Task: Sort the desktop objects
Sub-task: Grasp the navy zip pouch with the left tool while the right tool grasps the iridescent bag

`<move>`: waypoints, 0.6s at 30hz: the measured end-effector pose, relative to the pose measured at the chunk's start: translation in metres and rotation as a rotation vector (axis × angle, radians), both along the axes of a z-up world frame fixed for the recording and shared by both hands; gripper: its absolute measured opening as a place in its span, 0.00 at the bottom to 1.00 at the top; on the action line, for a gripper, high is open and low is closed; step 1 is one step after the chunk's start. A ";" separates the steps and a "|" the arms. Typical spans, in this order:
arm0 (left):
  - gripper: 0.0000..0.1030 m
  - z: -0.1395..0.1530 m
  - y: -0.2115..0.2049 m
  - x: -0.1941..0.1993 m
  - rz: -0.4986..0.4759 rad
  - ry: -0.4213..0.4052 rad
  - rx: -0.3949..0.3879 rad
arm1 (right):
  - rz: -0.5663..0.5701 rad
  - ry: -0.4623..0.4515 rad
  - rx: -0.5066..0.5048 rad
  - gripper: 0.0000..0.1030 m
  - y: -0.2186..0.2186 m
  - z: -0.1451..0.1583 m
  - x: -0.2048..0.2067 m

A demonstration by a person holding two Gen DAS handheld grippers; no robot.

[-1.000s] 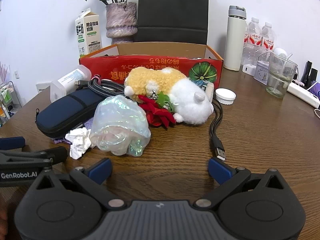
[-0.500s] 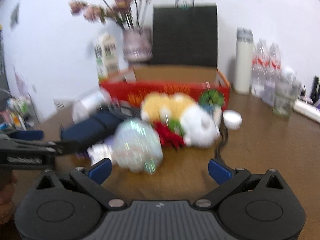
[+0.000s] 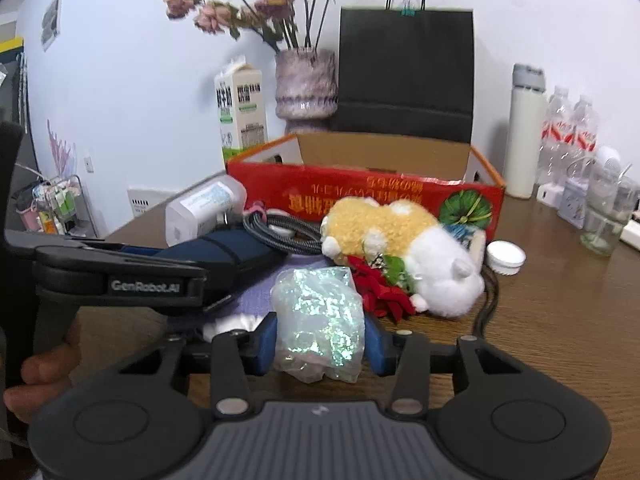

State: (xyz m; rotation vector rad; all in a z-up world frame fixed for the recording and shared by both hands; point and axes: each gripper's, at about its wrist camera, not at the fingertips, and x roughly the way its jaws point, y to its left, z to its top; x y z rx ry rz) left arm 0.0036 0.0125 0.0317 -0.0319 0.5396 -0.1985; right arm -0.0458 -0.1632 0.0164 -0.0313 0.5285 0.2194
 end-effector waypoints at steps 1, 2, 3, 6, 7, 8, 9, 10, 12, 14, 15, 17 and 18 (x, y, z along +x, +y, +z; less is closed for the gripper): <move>0.60 0.004 0.001 -0.013 0.004 -0.019 -0.007 | 0.000 -0.019 -0.015 0.42 -0.001 0.003 -0.008; 0.55 0.008 0.000 -0.030 0.013 -0.021 -0.004 | -0.003 -0.035 -0.027 0.41 -0.002 0.006 -0.016; 0.51 0.010 0.000 -0.044 0.025 -0.013 0.006 | -0.006 -0.043 -0.031 0.41 -0.003 0.010 -0.023; 0.18 0.008 0.003 -0.083 0.053 -0.019 0.008 | 0.022 -0.065 -0.047 0.42 -0.007 0.018 -0.053; 0.19 0.007 0.005 -0.090 0.056 -0.017 0.008 | 0.032 -0.063 -0.056 0.42 -0.008 0.018 -0.060; 0.27 0.006 0.006 -0.094 0.055 -0.017 0.017 | 0.044 -0.057 -0.061 0.43 -0.009 0.017 -0.065; 0.42 0.005 0.006 -0.094 0.046 -0.024 0.027 | 0.055 -0.045 -0.058 0.43 -0.010 0.015 -0.070; 0.53 0.004 0.005 -0.091 0.041 -0.023 0.041 | 0.061 -0.029 -0.049 0.43 -0.010 0.012 -0.073; 0.88 0.001 0.001 -0.079 0.035 -0.008 0.074 | 0.061 -0.008 -0.048 0.44 -0.009 0.005 -0.075; 0.88 -0.003 -0.003 -0.069 0.035 -0.004 0.105 | 0.045 0.013 -0.055 0.44 -0.008 -0.002 -0.073; 0.88 -0.006 -0.007 -0.063 0.028 0.004 0.122 | 0.034 0.024 -0.051 0.45 -0.008 -0.005 -0.070; 0.89 -0.012 -0.006 -0.048 0.019 0.028 0.113 | 0.031 0.035 -0.027 0.49 -0.010 -0.008 -0.066; 0.89 -0.016 -0.005 -0.040 0.023 0.068 0.102 | 0.028 0.039 -0.011 0.50 -0.011 -0.009 -0.064</move>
